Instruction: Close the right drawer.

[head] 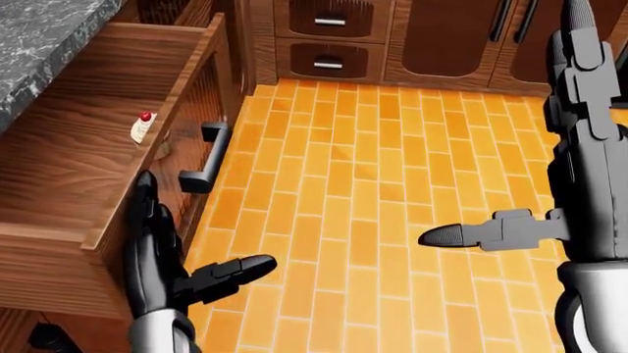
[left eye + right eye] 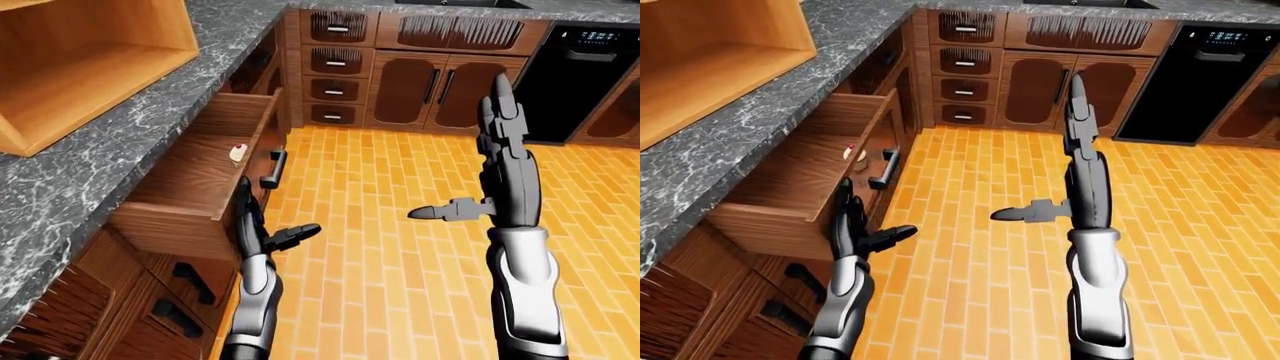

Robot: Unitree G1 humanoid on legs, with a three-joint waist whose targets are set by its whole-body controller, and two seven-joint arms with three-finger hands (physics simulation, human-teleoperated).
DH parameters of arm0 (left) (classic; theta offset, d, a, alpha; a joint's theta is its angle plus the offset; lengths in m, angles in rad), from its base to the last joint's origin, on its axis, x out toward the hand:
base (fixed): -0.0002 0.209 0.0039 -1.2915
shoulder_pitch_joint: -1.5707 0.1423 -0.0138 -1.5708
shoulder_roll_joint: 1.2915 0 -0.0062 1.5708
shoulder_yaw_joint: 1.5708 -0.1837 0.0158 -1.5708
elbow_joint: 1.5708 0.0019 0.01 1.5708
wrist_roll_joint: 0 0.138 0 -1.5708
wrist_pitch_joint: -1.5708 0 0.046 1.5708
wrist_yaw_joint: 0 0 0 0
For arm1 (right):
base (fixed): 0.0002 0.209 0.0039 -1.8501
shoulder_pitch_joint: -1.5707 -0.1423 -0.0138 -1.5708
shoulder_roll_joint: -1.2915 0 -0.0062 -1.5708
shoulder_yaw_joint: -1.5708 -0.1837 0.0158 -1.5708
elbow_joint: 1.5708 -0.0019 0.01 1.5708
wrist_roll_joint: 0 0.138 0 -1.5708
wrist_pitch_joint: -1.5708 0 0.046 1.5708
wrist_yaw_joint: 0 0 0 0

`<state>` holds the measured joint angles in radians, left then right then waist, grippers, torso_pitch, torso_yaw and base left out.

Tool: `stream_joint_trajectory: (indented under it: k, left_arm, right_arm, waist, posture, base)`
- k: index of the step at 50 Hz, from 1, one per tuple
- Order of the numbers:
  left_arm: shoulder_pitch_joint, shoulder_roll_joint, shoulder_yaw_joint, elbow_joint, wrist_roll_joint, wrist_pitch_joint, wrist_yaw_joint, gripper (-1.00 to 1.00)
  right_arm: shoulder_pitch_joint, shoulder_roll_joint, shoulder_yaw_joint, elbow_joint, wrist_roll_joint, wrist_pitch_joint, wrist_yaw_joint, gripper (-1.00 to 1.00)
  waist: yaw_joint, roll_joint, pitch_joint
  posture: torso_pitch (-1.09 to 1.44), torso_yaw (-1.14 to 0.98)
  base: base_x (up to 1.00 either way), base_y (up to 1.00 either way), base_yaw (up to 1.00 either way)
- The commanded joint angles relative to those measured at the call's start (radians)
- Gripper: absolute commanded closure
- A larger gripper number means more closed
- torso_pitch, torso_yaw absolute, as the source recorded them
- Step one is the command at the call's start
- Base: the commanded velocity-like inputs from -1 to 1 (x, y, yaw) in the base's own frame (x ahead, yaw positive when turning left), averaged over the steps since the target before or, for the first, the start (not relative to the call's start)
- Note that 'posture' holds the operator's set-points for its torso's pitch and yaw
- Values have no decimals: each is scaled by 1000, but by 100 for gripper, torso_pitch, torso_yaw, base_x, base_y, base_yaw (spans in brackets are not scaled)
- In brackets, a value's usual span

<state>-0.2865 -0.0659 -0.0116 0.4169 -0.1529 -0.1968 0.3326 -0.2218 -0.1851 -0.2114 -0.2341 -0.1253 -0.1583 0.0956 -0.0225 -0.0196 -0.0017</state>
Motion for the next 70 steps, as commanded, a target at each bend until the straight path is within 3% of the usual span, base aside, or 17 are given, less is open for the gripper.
stream_joint_trajectory:
  k: [1, 36, 70]
  left_arm:
    - [-16, 11, 38, 2, -17, -17, 45, -100]
    - [-88, 104, 130, 97, -90, -65, 108, -100]
    - [-128, 162, 175, 189, -152, -118, 127, -100]
  right_arm:
    - [-23, -8, -6, -35, 3, -25, -6, -100]
    - [-25, -6, -2, -41, -3, -16, -4, -100]
    - [-27, -5, 2, -25, -15, -23, -8, -100]
  waist:
    - [7, -6, -15]
    - [9, 2, -17]
    - [6, 7, -16]
  posture:
    - [0, 0]
    - [0, 0]
    - [0, 0]
  base:
    - [0, 0, 0]
    - [0, 0, 0]
    - [0, 0, 0]
